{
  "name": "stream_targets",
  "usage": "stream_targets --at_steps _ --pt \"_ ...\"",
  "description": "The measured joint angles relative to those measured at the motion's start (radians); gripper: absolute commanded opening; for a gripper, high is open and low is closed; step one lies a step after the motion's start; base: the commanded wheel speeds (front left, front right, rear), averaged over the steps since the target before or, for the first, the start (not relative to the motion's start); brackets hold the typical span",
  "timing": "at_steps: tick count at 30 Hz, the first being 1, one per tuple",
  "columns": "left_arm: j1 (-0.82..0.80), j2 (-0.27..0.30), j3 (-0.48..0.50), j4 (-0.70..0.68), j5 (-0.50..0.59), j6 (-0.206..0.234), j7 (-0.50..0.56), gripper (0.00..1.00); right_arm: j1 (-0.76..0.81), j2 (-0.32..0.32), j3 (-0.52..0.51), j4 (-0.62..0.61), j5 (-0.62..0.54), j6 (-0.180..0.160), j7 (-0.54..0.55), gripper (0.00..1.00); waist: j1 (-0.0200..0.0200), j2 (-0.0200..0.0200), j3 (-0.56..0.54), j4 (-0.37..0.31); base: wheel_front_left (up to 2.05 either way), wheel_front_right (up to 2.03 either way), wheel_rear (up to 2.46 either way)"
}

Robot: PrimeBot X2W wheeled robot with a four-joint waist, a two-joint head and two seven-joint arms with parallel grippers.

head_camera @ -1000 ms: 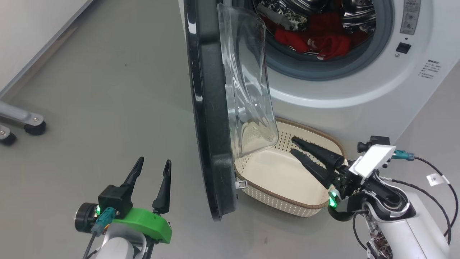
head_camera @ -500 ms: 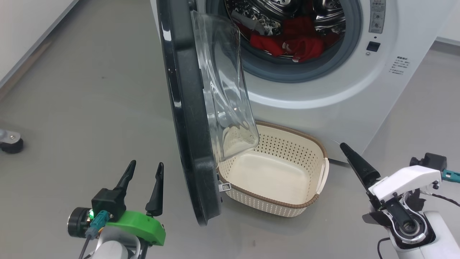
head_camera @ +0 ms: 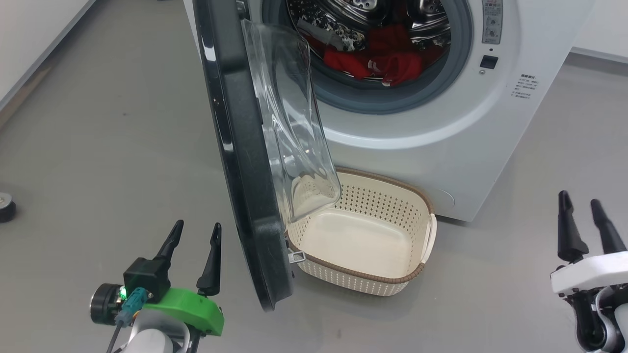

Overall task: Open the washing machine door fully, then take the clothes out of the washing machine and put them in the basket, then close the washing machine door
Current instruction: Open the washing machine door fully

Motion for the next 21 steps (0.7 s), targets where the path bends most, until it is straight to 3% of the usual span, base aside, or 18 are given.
stream_targets --at_steps 5,11,16,21 --pt "0.000 0.000 0.004 0.003 0.007 0.000 0.000 1.00 0.006 -0.035 -0.004 -0.026 -0.168 -0.071 -0.146 1.00 0.0000 0.0000 -0.005 -0.004 0.00 0.00 0.00" --pt "0.003 0.000 0.009 0.007 0.007 0.000 0.000 1.00 0.039 -0.040 0.034 -0.055 -0.293 -0.134 -0.137 1.00 0.0000 0.0000 -0.010 -0.012 0.00 0.00 0.00" --pt "0.004 0.000 0.010 0.011 0.009 -0.001 0.000 1.00 0.089 -0.020 0.070 -0.067 -0.359 -0.168 -0.132 1.00 0.0000 0.0000 -0.013 -0.016 0.00 0.00 0.00" --pt "0.006 0.000 0.016 0.021 0.010 -0.001 0.000 1.00 0.135 0.021 0.091 -0.070 -0.388 -0.176 -0.130 1.00 0.0000 0.0000 -0.021 -0.021 0.00 0.00 0.00"
